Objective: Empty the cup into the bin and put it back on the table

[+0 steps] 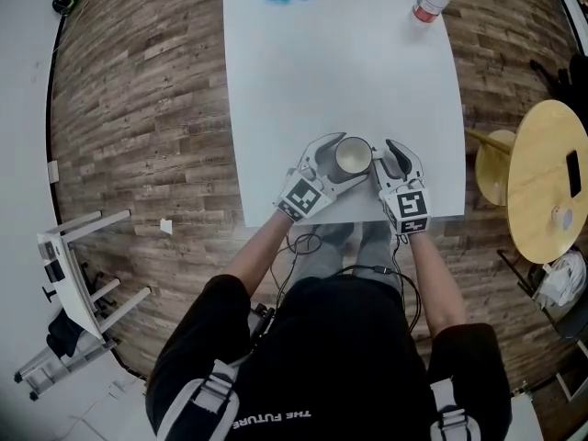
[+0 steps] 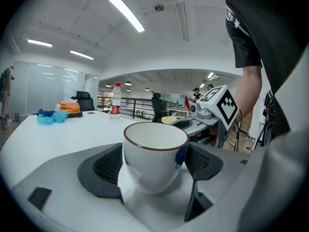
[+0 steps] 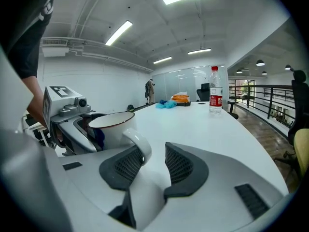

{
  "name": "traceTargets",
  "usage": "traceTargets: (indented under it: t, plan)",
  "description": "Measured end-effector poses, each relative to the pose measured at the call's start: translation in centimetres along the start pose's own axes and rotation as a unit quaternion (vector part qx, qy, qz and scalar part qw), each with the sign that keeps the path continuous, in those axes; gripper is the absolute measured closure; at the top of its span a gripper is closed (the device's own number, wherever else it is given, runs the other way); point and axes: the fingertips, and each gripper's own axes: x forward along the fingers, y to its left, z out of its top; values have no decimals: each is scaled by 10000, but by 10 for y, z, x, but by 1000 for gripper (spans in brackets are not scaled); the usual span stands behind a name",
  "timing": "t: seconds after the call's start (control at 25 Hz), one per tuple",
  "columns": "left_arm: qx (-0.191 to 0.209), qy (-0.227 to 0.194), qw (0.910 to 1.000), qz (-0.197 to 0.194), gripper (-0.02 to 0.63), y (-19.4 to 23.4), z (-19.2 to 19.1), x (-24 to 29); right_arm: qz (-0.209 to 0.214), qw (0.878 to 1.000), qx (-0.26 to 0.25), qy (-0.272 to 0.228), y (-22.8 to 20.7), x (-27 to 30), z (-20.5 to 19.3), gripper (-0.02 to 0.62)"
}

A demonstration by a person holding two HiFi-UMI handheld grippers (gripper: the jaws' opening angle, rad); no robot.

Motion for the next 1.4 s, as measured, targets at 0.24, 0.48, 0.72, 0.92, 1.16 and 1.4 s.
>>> traceTargets:
  t: [0.24,0.48,0.72,0.92,1.16,1.4]
  plan:
    - [-18,60,9999,148,221,1,0,2,26,9974,-660,274,3,-6,-2,448]
    - [-92,38,9995,284,221,4,4,-2,103,9983,-522,225,9,-19,-3,445]
    - [-321,40,9984,464,221,3,12,-27,71,9986,-528,29,17,-46,16,445]
    - [-416,-183,9904,1304,221,8,46,-76,-8,9974,-620,-355,22,-79,61,446]
    - [99,-770,9775,1959,231,6,144,-115,116,9910,-721,-1126,39,-97,141,446]
    - [-80,-858,9773,1934,584,7,203,-106,253,9808,-720,-1792,38,-102,202,578]
